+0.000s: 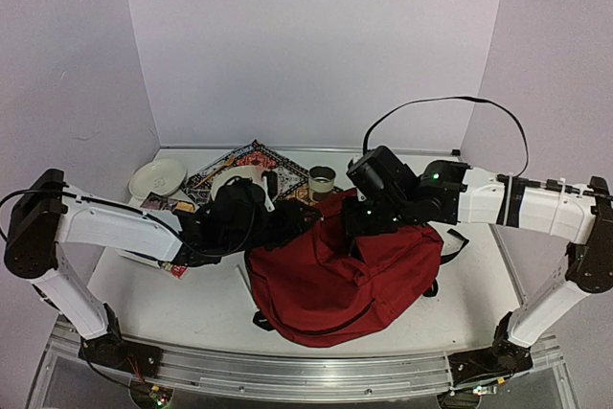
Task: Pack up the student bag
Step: Pick up the pen at the center of the board.
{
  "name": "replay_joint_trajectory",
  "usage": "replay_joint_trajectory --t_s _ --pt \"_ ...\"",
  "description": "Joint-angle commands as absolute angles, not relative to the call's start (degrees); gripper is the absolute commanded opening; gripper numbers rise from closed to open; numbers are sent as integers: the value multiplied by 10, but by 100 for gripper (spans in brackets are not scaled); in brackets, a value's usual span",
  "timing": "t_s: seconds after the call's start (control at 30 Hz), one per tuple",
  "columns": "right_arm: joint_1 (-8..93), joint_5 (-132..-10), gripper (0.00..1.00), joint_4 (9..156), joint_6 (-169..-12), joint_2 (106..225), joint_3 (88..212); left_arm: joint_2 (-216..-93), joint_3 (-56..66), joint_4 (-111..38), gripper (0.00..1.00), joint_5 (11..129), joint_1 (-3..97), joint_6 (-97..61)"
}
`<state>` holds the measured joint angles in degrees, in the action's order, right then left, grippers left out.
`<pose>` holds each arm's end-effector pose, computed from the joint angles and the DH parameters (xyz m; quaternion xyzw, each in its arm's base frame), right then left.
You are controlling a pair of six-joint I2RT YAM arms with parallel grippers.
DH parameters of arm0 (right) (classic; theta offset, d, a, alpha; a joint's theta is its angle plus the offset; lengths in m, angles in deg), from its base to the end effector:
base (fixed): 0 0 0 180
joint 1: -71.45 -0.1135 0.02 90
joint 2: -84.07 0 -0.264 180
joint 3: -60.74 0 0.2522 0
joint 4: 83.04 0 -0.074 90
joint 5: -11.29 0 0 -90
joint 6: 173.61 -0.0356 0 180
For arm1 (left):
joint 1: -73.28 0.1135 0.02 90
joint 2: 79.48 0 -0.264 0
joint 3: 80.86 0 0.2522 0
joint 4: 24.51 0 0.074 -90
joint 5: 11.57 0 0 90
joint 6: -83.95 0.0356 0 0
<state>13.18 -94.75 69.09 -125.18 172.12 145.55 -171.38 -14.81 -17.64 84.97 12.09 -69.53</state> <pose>0.1953 0.2972 0.3072 -0.0574 0.8631 0.2942 0.4064 0.1766 -0.3127 0.2318 -0.0494 0.8119 -0.4920 0.3104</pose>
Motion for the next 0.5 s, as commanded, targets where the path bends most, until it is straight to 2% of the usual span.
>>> replay_joint_trajectory --t_s 0.0,0.3,0.4,0.47 --pt "128 -971 0 688 -1242 1696 1454 -1655 -177 -241 48 890 123 -677" --pt "128 -966 0 687 -1224 1694 1448 -1577 -193 -434 51 961 123 -653" --pt "128 -964 0 687 -1223 1690 1445 -1554 -198 -506 61 987 124 -654" --pt "128 -964 0 687 -1220 1687 1443 -1537 -203 -552 63 1006 124 -659"
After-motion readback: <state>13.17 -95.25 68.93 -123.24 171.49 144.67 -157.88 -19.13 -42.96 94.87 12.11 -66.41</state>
